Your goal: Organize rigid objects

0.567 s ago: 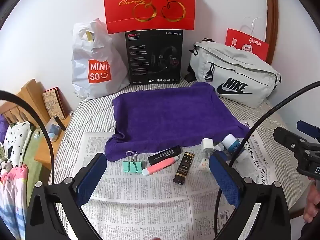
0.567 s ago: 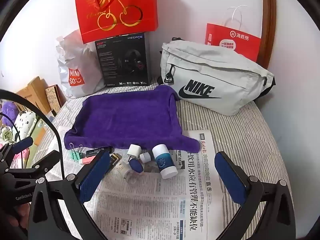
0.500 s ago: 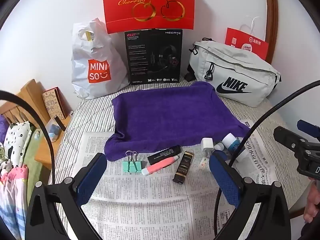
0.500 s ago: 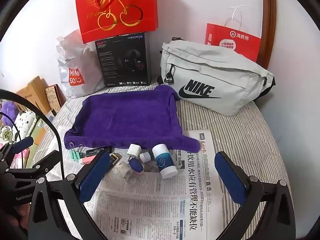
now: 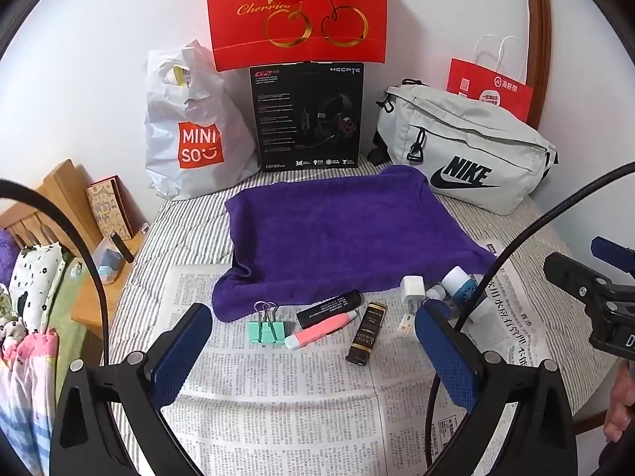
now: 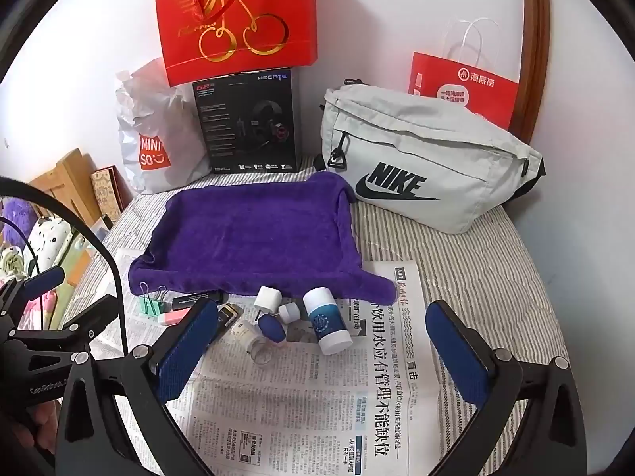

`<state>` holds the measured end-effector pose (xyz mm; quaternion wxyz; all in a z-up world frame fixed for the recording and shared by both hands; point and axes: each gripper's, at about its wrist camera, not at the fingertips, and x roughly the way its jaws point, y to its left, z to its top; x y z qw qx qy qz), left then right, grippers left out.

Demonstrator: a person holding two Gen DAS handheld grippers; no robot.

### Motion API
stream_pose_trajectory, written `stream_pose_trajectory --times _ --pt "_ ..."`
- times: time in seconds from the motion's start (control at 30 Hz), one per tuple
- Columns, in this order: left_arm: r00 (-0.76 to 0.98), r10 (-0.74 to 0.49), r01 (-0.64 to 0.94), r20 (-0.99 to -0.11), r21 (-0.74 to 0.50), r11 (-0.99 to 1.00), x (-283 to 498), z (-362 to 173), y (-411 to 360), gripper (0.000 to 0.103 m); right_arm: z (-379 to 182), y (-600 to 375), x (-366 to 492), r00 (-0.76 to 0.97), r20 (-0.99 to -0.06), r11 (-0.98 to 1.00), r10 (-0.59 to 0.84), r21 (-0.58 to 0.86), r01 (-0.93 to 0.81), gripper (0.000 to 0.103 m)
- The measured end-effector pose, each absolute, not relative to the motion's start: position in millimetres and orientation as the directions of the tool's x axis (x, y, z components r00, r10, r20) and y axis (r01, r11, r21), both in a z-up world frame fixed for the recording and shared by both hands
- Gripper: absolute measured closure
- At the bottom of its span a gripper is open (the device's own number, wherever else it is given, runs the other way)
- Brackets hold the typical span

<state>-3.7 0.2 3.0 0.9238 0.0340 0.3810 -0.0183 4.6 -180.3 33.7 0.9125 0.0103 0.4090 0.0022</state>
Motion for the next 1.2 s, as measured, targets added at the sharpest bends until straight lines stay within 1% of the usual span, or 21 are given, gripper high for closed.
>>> stream_pose_trajectory --times 1.2 --pt "0.707 -0.004 0.061 -0.707 0.056 0.997 -7.4 1.5 3.0 0.000 36.6 -178.4 -0.6 0.671 -0.741 1.000 0.011 0.013 -0.003 0.000"
